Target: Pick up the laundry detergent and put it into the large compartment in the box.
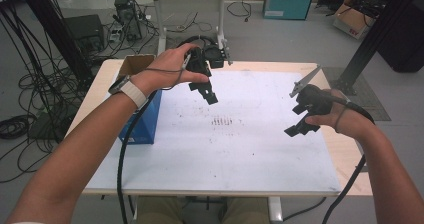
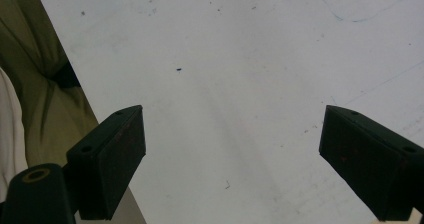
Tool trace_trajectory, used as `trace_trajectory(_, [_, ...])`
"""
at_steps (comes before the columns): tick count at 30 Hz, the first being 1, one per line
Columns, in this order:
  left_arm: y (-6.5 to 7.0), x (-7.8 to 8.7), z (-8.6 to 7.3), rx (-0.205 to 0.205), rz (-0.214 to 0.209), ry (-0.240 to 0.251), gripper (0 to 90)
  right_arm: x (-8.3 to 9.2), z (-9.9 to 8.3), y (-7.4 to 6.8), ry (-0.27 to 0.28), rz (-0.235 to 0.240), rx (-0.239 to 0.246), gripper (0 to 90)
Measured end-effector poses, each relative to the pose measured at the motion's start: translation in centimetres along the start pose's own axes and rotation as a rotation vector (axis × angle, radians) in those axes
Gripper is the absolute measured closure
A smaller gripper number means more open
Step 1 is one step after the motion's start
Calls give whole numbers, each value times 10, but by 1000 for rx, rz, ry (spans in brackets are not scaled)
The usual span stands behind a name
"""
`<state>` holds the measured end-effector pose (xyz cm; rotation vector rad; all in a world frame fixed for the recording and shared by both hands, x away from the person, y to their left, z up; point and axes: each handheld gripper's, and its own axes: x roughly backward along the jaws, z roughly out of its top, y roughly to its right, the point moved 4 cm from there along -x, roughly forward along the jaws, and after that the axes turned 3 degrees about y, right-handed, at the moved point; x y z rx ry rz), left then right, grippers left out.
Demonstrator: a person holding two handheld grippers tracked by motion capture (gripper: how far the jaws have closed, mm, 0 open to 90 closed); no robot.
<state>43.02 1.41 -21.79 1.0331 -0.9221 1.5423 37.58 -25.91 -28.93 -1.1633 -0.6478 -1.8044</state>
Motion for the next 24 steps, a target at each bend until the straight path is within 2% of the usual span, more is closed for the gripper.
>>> trace_trajectory(18, [-1, -2, -1, 5, 3, -13, 60, -1, 1, 0, -1, -2, 6, 114])
trace_trajectory(24, [-2, 1, -1, 22, 2, -13, 56, -1, -1, -1, 0, -3, 7, 114])
